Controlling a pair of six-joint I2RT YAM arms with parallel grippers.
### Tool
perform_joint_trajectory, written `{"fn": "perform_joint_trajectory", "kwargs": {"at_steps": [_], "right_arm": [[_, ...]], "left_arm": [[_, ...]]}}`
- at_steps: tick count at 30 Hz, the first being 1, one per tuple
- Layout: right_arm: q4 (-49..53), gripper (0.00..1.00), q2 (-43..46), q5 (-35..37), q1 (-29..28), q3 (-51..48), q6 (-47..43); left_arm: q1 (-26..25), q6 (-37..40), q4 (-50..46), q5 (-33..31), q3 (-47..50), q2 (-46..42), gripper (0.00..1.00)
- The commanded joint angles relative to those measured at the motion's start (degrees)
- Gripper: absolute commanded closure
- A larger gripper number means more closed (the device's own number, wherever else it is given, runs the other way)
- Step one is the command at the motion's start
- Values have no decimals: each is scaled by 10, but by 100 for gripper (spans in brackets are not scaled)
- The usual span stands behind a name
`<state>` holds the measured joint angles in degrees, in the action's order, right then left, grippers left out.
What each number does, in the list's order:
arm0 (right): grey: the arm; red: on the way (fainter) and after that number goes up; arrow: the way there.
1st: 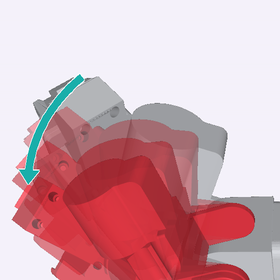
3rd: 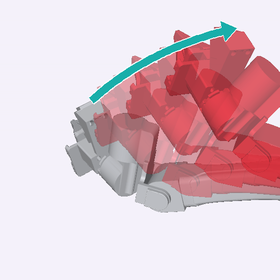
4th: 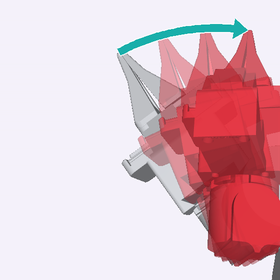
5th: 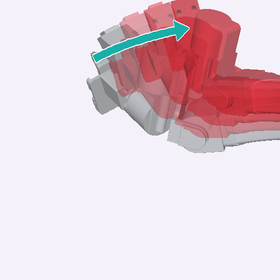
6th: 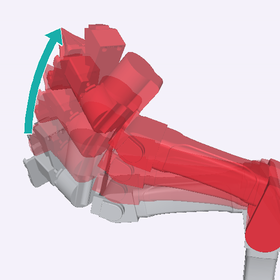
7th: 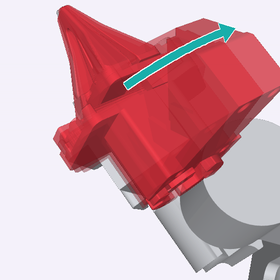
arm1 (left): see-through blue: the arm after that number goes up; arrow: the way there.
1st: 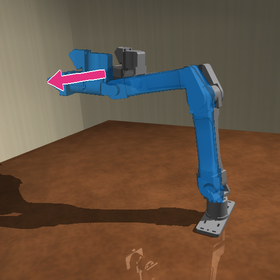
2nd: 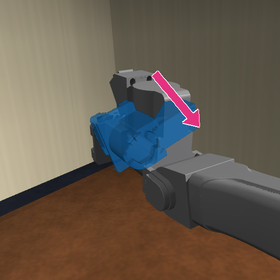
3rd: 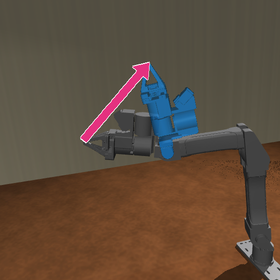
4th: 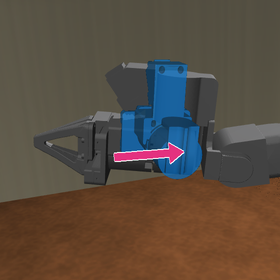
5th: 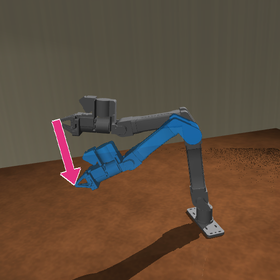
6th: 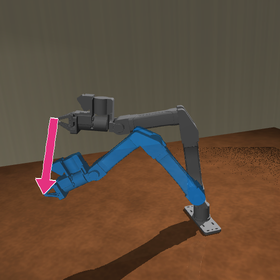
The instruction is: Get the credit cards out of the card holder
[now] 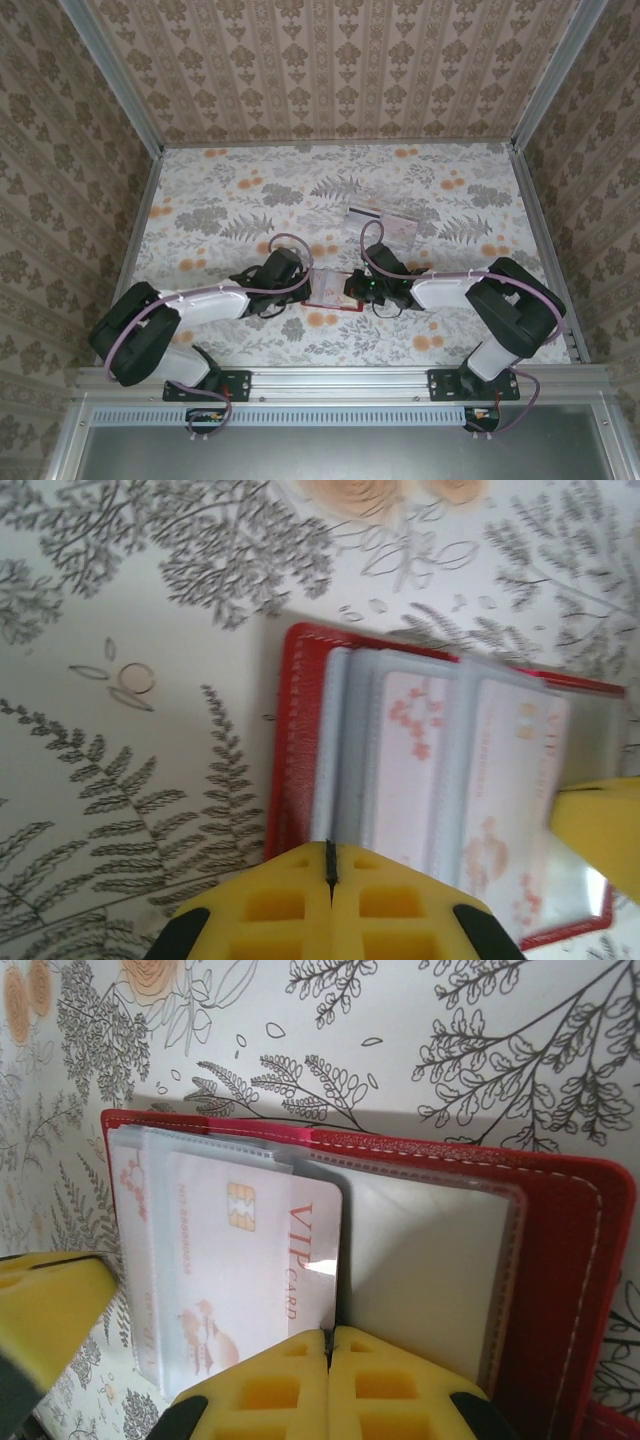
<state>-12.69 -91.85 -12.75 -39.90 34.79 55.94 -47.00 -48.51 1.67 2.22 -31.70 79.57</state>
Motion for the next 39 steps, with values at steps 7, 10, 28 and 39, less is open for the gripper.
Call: {"fn": "perform_joint_trajectory", "kwargs": {"at_steps": [7, 10, 28, 39], "right_arm": [[6, 100, -22, -15, 0, 12, 0], [7, 100, -20, -16, 0, 12, 0], [20, 100, 28, -15, 20, -21, -23], [-13, 75, 6, -39, 19, -9, -23]], "left_arm": [[-30, 39, -9, 10, -63, 23, 90], [-35, 36, -6, 11, -77, 56, 95], [-9, -6, -28, -18, -36, 76, 100], [-19, -6, -25, -14, -45, 91, 100]]}}
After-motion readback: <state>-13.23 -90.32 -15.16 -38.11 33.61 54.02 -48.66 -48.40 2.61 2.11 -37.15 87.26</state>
